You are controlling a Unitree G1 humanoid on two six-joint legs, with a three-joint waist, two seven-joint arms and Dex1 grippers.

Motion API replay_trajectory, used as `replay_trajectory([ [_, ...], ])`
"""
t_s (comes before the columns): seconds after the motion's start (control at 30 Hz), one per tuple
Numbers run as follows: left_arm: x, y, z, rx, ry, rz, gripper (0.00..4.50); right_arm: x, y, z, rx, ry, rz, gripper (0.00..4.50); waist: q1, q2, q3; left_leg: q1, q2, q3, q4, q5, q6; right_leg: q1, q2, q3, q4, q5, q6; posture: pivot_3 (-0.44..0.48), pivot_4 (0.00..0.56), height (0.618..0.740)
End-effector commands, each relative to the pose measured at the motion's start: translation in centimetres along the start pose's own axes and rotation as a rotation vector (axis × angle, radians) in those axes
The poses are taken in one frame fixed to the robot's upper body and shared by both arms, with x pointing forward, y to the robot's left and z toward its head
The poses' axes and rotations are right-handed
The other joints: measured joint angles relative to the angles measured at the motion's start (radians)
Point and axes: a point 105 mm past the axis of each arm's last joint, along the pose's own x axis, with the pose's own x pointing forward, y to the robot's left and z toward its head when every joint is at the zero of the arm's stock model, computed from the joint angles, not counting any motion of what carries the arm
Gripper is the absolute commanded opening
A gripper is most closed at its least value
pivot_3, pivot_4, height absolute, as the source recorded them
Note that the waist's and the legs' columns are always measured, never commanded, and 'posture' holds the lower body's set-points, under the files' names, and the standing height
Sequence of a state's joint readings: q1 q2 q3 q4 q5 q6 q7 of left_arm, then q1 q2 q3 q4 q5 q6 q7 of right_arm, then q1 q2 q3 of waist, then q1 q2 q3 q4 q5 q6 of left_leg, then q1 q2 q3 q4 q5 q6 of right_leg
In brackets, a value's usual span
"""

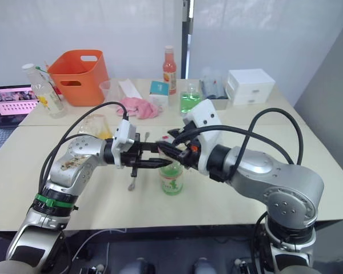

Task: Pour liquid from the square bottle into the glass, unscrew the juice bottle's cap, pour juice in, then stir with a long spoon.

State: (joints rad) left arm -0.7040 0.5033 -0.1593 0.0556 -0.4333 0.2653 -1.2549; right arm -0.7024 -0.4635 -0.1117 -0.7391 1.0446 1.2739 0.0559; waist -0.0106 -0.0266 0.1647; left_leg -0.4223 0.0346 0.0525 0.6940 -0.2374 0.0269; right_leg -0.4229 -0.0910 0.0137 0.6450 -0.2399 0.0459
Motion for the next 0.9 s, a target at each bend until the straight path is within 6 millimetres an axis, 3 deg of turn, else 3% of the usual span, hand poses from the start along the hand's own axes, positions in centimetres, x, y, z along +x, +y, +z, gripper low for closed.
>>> replay_trajectory([
  [0.03,0.0,0.0,-1.2,-0.018,0.06,-0.002,1.4,-0.2,-0.2,0.2,-0.008,-0.005,-0.015,0.6,0.0,0.0,0.0,0.0,0.0,0.0,0.0,0.0,0.0,0.0,0.0,0.0,0.0,0.0,0.0,0.0,0.15,0.715],
  [0.1,0.0,0.0,-1.3,-0.017,0.061,-0.001,1.4,-0.2,-0.2,0.2,-0.007,-0.005,-0.013,0.02,-0.001,0.0,0.0,0.0,0.0,0.0,0.0,0.0,0.0,0.0,0.0,0.0,0.0,0.0,0.0,0.0,0.15,0.715],
  [0.27,0.1,0.1,-1.2,-0.015,0.064,0.0,1.4,-0.2,-0.1,0.1,-0.009,0.003,0.021,0.02,-0.001,0.0,0.0,0.0,0.0,0.0,0.0,0.0,0.0,0.0,0.0,0.0,0.0,0.0,0.0,0.0,0.15,0.715],
  [0.37,-0.1,0.1,-1.2,-0.012,0.066,0.005,1.4,-0.4,-0.3,1.1,-0.034,-0.044,0.039,0.02,-0.001,0.0,0.0,0.0,0.0,0.0,0.0,0.0,0.0,0.0,0.0,0.0,0.0,0.0,0.0,0.0,0.15,0.715],
  [0.43,-0.2,0.2,-1.2,-0.011,0.068,0.01,1.4,-0.8,0.8,2.2,-0.045,-0.102,0.109,0.87,-0.001,0.0,0.0,0.0,0.0,0.0,0.0,0.0,0.0,0.0,0.0,0.0,0.0,0.0,0.0,0.0,0.15,0.715],
  [0.6,-0.3,0.2,-1.2,-0.011,0.071,0.017,1.4,-0.8,1.2,1.8,-0.065,-0.084,0.128,2.48,-0.001,0.0,0.0,0.0,0.0,0.0,0.0,0.0,0.0,0.0,0.0,0.0,-0.001,0.0,0.0,0.0,0.15,0.715],
  [0.9,-0.4,0.2,-1.1,-0.012,0.072,0.017,1.4,-0.2,0.8,0.5,-0.088,-0.029,0.081,2.48,-0.001,0.0,0.0,-0.001,0.0,0.0,0.0,0.0,0.0,0.0,0.0,0.0,-0.001,0.0,0.0,0.0,0.15,0.715],
])
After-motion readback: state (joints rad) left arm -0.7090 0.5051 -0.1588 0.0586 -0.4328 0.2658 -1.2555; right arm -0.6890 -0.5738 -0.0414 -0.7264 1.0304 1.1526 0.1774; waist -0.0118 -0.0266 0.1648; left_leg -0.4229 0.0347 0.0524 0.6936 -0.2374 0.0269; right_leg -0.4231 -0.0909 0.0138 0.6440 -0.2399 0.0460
